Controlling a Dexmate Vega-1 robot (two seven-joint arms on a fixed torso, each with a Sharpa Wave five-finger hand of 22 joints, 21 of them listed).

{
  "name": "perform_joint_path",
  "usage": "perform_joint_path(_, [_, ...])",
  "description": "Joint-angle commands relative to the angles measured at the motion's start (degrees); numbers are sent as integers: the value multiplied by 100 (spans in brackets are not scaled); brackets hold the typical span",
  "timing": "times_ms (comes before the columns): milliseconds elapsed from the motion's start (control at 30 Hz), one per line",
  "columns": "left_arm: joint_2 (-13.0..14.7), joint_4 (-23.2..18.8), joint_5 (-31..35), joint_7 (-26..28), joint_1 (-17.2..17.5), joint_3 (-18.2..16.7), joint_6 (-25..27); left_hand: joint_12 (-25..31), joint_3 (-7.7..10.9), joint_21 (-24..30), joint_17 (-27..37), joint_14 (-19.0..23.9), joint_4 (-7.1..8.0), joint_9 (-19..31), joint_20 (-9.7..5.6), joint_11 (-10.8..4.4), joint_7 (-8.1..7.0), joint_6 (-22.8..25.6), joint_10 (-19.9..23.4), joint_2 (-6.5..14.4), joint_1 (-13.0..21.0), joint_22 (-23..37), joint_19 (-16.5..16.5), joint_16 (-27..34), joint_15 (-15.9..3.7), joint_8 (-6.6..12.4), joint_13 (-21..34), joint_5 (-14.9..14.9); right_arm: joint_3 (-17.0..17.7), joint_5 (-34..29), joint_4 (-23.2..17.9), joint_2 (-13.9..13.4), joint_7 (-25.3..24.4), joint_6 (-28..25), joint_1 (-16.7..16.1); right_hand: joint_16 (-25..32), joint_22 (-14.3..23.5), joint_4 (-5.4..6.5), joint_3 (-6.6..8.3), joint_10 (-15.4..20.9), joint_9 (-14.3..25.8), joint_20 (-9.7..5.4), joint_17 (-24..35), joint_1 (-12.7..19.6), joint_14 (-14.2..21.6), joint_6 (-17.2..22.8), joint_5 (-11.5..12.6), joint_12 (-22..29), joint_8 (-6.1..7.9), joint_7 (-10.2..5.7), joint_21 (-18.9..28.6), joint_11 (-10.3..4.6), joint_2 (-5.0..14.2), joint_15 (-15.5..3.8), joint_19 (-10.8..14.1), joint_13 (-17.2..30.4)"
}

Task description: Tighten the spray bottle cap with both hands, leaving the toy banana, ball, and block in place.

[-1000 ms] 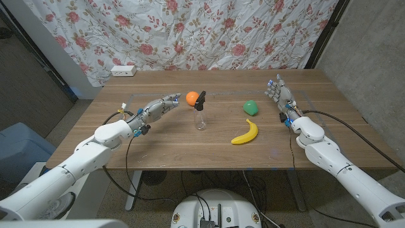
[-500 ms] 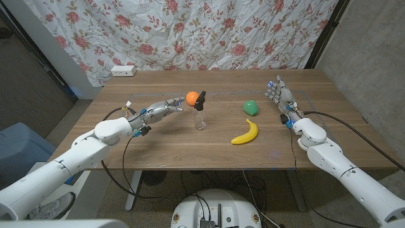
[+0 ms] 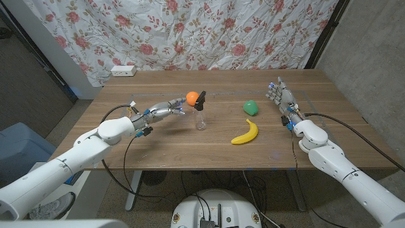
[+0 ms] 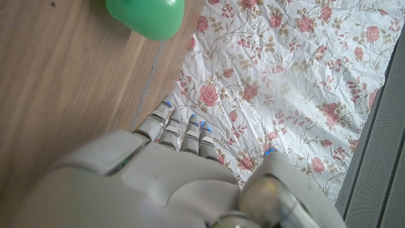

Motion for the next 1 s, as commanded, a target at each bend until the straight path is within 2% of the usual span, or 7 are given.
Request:
perform_joint_path(33, [-237, 201, 277, 56, -133, 218, -211, 58, -1, 45, 28, 124, 19, 15, -436, -60, -34, 3, 87, -62, 74, 8, 99, 62, -117, 67, 6, 2, 40, -19, -63, 0, -66, 40, -84, 18, 15, -20, 39, 46, 14, -15, 9, -2, 28, 3, 22, 42, 13, -16, 24, 1, 35, -9, 10, -6])
perform_joint_path(300, [-449, 401, 292, -61, -239, 392, -310, 85, -32, 60, 27, 266, 20, 13, -514, -80, -16, 37, 183, -156, 147, 8, 191, 86, -163, 104, 6, 7, 49, -1, -48, 17, -58, 63, -104, 23, 15, -27, 47, 50, 14, -16, -14, -9, 32, 3, 22, 46, 14, -13, 26, 4, 38, 0, 11, -26])
perform_joint_path(1000, [-863, 931, 412, -173, -624, 658, -461, 126, -142, 13, 27, 731, 26, 11, -571, -113, 8, 279, 450, -354, 376, 10, 174, 129, -368, 221, 8, 20, 181, -80, -259, -54, -285, 110, -322, 27, 14, -43, 66, 52, 14, -18, -56, -15, 33, 9, 22, 49, 18, 0, 28, 1, 46, -15, 10, -59])
